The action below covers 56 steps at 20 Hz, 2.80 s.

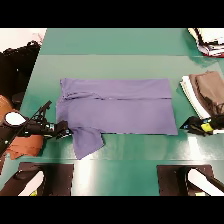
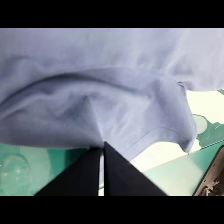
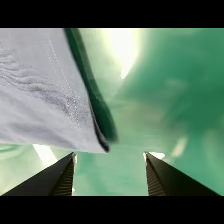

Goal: Fold the shirts.

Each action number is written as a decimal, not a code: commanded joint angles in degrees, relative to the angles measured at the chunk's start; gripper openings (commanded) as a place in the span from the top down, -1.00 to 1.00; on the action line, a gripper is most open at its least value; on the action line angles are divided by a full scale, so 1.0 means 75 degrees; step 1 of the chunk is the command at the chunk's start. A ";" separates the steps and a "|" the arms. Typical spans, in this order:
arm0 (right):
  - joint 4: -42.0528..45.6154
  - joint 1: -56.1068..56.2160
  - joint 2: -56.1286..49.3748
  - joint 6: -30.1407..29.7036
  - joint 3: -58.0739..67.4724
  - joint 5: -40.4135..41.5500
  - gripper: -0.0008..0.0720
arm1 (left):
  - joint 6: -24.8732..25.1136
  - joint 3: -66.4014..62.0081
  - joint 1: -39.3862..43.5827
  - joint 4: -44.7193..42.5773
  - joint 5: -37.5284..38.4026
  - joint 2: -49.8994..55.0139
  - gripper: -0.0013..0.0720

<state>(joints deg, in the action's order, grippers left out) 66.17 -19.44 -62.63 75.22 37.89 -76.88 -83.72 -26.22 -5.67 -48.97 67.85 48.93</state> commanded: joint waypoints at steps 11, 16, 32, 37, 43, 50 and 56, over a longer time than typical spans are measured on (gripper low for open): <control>-0.0927 0.0959 0.0029 -0.0446 -0.0868 0.0568 0.94 | 0.0187 -0.0087 -0.0003 -0.0615 0.0679 -0.0041 0.91; 0.0070 0.0959 0.0749 -0.0408 -0.0181 -0.0265 0.94 | -0.0254 -0.0181 -0.0003 -0.1539 0.1119 -0.1241 0.91; 0.1714 0.2122 0.0388 -0.0087 0.2273 -0.0828 0.94 | -0.0003 -0.2786 -0.0003 -0.1478 0.0959 -0.0265 0.91; 0.1705 0.2634 -0.2014 0.0254 0.4004 -0.0519 0.94 | 0.0230 -0.4016 -0.0003 -0.1466 -0.0312 0.2425 0.90; 0.1288 0.2634 -0.3628 0.0259 0.5878 -0.0513 0.94 | 0.0233 -0.4800 -0.0003 -0.1408 -0.1274 0.3724 0.90; 0.0105 0.1661 -0.4051 -0.0131 0.6490 -0.1204 -0.34 | 0.0221 -0.5184 -0.0003 -0.1224 -0.0449 0.3719 -0.49; -0.0478 0.0318 -0.4109 -0.0819 0.4785 -0.1035 -0.34 | 0.0565 -0.5184 0.0111 0.0364 -0.0446 0.3707 0.65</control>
<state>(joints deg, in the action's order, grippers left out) 66.67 -12.80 -92.97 72.31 78.72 -85.69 -81.01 -64.88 -5.43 -52.21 64.55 76.71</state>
